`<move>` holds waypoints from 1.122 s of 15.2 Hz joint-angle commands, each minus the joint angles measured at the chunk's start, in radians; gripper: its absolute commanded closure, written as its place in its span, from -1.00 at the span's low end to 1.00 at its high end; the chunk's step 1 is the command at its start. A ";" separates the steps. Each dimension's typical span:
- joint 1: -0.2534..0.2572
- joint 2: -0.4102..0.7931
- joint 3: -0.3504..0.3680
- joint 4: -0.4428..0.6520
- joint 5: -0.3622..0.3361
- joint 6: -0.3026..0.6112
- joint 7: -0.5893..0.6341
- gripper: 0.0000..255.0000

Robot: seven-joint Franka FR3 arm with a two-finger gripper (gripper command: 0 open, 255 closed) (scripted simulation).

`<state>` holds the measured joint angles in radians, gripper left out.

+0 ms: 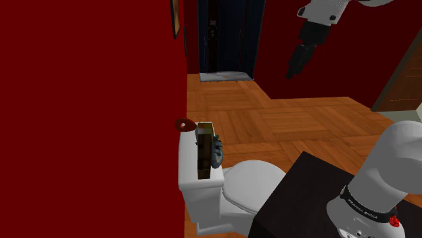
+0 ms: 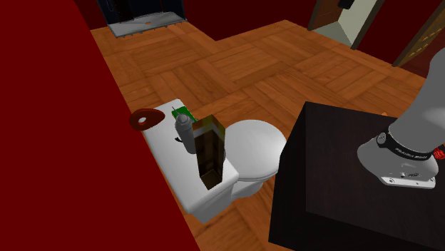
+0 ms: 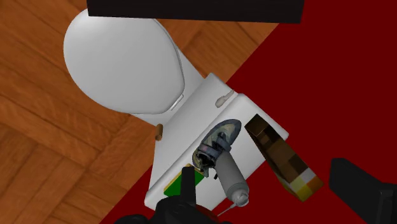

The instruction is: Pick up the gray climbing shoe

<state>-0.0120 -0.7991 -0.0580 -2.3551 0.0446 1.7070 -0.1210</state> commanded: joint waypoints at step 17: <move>0.056 0.539 -0.071 0.036 0.086 0.407 -0.149 -1.00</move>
<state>0.0380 -0.3120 -0.1253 -2.3382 0.1191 2.0870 -0.2581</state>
